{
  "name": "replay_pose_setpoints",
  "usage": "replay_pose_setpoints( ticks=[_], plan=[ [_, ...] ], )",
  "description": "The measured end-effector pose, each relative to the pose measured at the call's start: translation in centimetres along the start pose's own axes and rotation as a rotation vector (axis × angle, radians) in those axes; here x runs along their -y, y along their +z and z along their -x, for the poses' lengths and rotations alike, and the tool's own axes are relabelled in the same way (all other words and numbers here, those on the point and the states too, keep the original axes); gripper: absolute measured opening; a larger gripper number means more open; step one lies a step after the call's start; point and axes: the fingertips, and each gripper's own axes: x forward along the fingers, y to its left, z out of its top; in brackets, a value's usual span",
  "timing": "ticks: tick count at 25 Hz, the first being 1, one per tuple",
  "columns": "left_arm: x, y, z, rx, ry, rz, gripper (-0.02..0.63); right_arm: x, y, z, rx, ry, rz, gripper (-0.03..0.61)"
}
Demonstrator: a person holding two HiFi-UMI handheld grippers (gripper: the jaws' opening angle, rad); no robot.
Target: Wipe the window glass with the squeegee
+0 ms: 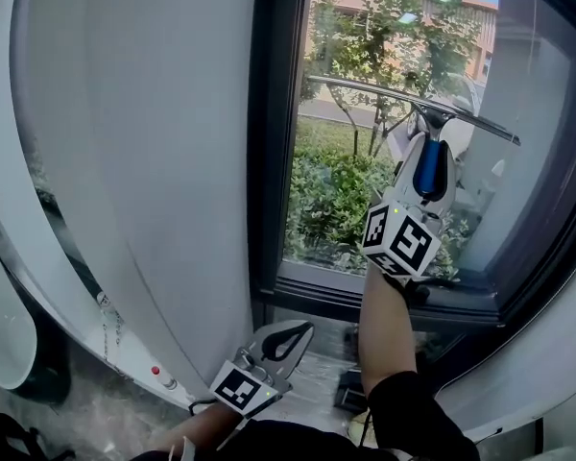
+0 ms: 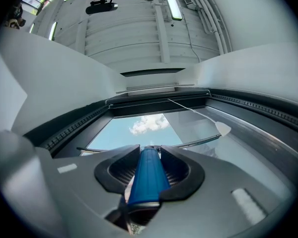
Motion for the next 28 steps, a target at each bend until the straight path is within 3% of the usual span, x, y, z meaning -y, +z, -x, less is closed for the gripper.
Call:
replay_pose_setpoints(
  ticks=[6, 28],
  plan=[
    [-0.4, 0.1, -0.3, 0.009, 0.002, 0.030, 0.000, -0.8, -0.3, -1.1, 0.026, -0.008, 0.014, 0.127],
    [0.0, -1.2, 0.3, -0.029, 0.014, 0.017, 0.000, -1.4, -1.7, 1.4, 0.004, 0.003, 0.048, 0.129]
  ],
)
